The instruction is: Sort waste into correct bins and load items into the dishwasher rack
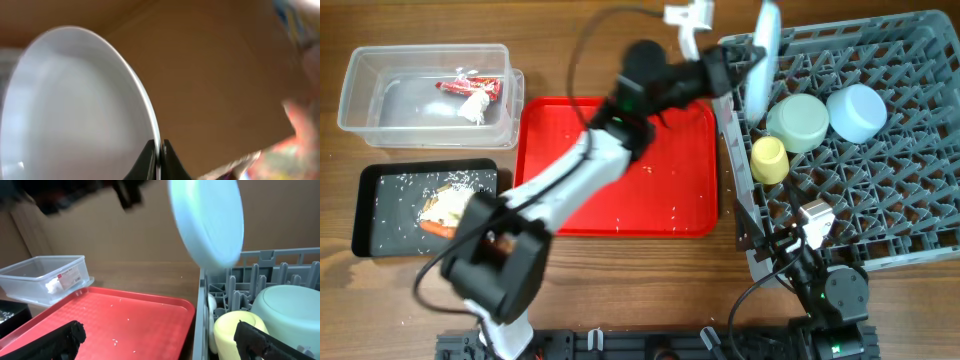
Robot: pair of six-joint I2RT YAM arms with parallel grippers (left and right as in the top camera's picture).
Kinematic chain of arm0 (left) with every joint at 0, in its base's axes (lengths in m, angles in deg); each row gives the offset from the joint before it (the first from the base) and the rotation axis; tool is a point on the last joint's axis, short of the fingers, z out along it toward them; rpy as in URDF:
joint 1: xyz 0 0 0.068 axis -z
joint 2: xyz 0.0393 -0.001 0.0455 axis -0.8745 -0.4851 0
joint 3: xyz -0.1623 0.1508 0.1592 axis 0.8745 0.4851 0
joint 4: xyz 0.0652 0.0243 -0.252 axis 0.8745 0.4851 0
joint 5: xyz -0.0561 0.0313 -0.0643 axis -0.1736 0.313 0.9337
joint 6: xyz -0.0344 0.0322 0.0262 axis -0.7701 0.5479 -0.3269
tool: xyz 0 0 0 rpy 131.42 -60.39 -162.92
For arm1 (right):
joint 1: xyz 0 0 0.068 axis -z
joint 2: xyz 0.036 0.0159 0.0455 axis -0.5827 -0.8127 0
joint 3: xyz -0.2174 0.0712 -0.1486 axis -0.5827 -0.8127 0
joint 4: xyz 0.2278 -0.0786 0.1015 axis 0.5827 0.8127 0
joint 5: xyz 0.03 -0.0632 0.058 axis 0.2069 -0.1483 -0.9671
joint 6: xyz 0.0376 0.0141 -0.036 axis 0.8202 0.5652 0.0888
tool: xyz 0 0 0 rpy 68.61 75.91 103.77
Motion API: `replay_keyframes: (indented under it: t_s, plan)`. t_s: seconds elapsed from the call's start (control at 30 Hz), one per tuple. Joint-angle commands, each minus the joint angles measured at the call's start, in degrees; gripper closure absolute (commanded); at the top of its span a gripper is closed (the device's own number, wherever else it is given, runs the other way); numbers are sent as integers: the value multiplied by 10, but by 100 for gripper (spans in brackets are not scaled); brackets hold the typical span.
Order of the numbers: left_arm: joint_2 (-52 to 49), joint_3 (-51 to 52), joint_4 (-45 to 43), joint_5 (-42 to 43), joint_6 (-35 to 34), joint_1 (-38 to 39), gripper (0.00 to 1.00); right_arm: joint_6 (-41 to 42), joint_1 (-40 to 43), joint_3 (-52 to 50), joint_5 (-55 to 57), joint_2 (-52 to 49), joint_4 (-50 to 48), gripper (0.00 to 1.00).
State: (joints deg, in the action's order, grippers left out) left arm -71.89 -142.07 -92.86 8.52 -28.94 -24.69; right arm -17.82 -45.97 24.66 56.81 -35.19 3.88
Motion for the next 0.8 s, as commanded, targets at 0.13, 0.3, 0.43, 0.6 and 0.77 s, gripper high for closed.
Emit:
replay_keyframes:
  t_s: [0.13,0.3,0.43,0.6,0.77]
  plan:
    - [-59,1,2,-119,-160,6,96,7,1,-1,5,4,-2,0]
    - [-59,1,7,-129,-92,-19,76,6,1,-1,5,4,-2,0]
    - [-58,1,40,-128,-53,-40,17,7,1,-1,5,4,-2,0]
    - [-9,1,135,-88,8,-87,0,7,1,-1,5,4,-2,0]
    - [125,0,364,-105,154,-148,1,7,1,-1,5,4,-2,0]
